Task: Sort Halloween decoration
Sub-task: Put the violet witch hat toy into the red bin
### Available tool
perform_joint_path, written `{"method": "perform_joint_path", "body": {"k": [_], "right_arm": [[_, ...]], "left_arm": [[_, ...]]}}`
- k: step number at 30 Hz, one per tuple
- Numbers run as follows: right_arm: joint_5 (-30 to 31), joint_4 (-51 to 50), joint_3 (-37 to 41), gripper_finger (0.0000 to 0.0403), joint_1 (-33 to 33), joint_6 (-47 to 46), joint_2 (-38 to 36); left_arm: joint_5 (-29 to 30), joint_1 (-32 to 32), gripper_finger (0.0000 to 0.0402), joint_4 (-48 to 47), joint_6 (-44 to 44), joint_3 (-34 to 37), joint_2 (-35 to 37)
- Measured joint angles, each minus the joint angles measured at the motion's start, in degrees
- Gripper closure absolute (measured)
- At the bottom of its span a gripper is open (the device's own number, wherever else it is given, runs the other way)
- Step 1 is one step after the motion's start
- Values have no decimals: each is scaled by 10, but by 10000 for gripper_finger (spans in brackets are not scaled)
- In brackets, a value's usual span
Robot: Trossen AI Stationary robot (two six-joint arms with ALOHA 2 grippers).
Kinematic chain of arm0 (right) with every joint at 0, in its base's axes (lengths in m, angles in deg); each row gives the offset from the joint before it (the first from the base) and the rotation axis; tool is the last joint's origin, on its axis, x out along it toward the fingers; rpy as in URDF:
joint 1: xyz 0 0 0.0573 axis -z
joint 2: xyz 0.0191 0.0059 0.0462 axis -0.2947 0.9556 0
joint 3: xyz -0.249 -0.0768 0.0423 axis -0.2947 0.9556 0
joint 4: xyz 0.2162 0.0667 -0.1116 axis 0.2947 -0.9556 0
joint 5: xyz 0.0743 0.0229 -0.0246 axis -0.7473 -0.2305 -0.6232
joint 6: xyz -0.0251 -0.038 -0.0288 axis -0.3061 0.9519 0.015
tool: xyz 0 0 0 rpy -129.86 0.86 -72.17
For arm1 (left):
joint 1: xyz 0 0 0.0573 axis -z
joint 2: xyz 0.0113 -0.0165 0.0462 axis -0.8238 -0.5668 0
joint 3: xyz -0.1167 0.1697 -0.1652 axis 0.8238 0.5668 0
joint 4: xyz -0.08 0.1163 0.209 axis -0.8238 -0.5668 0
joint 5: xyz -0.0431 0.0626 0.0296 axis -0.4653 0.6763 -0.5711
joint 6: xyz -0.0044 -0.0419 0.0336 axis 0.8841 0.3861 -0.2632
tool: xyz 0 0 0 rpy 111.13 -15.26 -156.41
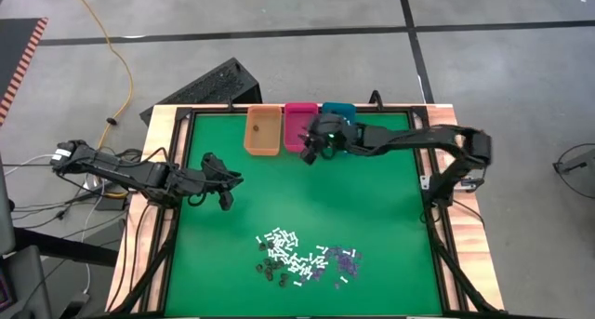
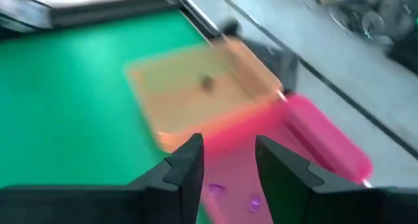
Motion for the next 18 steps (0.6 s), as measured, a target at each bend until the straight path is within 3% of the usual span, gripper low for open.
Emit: {"method": "perform_joint_path", "body": {"k": [5,9,13,18], "right_arm": [[-5,-85,-1,242,-64,5,-110],[-5,-223,-2,245,-130,-70,-170],[-3,-325,12,248,-208,-174,-184],[-2,-342,56,251,-311,-284,-180]], "left_arm": [[-33,0,322,1,9,0,0],[-47,0,323,3,18,0,0],[-47,0,323,32,13,0,0],[-62,0,323,75,9,0,0]]}}
